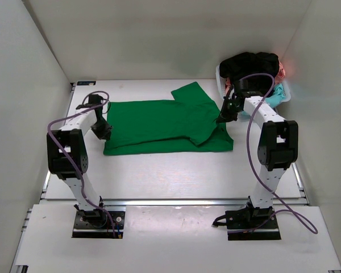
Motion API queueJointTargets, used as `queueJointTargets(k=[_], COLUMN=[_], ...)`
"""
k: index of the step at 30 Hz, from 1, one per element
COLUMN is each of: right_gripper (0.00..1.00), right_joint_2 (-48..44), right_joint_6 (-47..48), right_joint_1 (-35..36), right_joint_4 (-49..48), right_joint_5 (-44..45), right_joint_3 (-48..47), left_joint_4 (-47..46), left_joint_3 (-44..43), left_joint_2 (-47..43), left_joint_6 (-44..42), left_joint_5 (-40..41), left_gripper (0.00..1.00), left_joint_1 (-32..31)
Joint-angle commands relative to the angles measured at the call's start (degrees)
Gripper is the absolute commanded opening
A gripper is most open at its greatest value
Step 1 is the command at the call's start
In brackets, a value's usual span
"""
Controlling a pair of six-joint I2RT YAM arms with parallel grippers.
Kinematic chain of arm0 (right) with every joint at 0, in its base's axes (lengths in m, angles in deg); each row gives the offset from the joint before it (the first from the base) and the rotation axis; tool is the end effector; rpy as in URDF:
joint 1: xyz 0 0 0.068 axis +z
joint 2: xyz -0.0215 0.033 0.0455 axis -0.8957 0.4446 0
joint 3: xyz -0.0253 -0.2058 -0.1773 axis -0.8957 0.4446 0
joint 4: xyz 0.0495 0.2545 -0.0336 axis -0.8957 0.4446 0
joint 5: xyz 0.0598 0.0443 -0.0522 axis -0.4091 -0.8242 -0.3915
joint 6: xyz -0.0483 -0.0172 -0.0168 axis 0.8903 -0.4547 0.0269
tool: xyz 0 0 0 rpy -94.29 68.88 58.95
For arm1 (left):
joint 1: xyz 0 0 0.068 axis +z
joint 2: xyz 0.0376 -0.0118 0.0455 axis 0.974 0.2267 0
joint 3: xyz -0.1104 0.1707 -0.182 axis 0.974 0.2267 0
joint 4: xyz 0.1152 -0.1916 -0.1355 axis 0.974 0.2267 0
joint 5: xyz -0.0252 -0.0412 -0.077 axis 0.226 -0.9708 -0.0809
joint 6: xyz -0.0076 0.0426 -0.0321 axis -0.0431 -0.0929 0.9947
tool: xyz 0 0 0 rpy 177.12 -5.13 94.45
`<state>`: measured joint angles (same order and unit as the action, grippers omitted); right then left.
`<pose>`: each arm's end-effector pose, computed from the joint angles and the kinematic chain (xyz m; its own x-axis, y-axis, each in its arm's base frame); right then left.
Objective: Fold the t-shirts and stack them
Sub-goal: Fold the flattened tshirt in 1/3 of the way
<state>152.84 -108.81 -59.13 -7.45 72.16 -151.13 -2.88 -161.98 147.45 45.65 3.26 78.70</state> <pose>0.4120 0.0422 0.2247 -0.8908 0.2725 -0.3635 0.1153 0.9096 0.3992 0.3471 0.0152 0.1855 -0.7436 -0.6214 -0.2468 -0.6329 0.7732 -0.0398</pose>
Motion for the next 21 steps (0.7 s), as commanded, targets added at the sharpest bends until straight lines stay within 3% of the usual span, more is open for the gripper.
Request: queueJointTargets(k=[1,6,9,13,21], right_gripper=[0.0,0.0,0.0,0.0,0.0], right_joint_2=[0.88,1.76,1.85,1.85,2.29], right_joint_6=[-0.21,-0.21,-0.3,-0.39,-0.47], right_joint_1=[-0.95,-0.69,-0.69,-0.87,-0.78], right_joint_4=[-0.99,-0.3,-0.73,-1.17,-1.26], right_joint_5=[-0.27,-0.27,-0.27,-0.62,-0.89], right_joint_3=[-3.0,-4.58,-4.23,-3.88,-3.53], left_joint_4=[-0.61,1.94,3.08,2.91,2.91], left_joint_3=[-4.83,-7.82,-5.29,-0.8,-0.18], left_joint_2=[0.36,1.77,-0.16,-1.31,-0.43], left_joint_6=[0.43,-1.15,-1.59,-1.42,-2.12], left_joint_5=[0.95,-0.55,0.33,-1.07,0.77], left_gripper=[0.0,0.0,0.27,0.32,0.3], left_joint_1=[1.1,0.66,0.13,0.49,-0.66])
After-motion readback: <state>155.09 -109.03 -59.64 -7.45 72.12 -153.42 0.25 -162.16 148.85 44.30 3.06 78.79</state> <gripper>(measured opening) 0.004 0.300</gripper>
